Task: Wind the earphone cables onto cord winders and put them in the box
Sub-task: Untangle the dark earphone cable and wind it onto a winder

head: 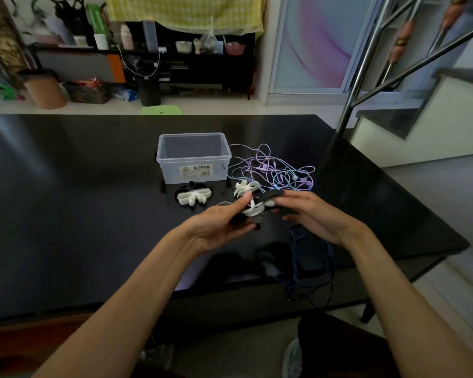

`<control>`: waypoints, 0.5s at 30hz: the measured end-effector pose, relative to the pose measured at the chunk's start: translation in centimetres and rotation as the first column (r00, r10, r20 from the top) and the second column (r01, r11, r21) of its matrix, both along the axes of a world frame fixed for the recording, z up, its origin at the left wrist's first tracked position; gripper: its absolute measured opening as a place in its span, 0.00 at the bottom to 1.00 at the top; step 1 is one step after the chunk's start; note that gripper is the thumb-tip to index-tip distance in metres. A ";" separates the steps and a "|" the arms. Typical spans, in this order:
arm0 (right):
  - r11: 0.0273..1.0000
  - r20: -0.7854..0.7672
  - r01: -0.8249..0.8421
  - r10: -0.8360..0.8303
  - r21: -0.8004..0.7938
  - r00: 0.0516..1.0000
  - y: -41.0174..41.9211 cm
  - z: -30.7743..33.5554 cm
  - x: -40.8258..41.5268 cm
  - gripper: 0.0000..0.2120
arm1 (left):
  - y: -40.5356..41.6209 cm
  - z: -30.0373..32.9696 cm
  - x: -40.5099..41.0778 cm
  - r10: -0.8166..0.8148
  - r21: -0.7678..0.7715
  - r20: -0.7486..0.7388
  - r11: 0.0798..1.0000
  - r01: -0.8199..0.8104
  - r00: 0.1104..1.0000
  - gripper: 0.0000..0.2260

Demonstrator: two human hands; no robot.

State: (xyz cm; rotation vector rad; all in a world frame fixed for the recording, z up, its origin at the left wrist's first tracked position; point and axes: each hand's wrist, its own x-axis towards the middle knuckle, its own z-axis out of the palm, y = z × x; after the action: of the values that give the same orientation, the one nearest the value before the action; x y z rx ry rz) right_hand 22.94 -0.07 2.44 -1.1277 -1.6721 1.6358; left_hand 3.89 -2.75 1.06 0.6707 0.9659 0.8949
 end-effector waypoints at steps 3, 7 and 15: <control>0.973 0.078 0.114 -0.132 0.203 0.988 0.0 -0.5 -1.0 0.07 | 0.2 -0.2 0.4 0.137 -0.030 0.015 0.990 -0.137 0.990 0.10; 0.820 0.127 0.239 -0.351 0.520 0.928 -0.3 -1.1 -2.6 0.04 | 0.3 -0.4 0.8 0.240 0.014 0.004 0.971 -0.240 0.971 0.10; 0.791 -0.035 0.479 -0.506 0.381 0.862 -1.0 0.5 -4.3 0.11 | -0.1 0.6 -0.1 0.154 0.292 -0.235 0.953 -0.082 0.960 0.11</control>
State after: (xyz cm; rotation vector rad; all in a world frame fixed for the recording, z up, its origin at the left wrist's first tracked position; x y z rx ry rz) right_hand 18.61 -1.08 2.94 -1.2883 -1.4772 0.9069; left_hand 3.75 -2.80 1.70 0.9966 1.1295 1.0827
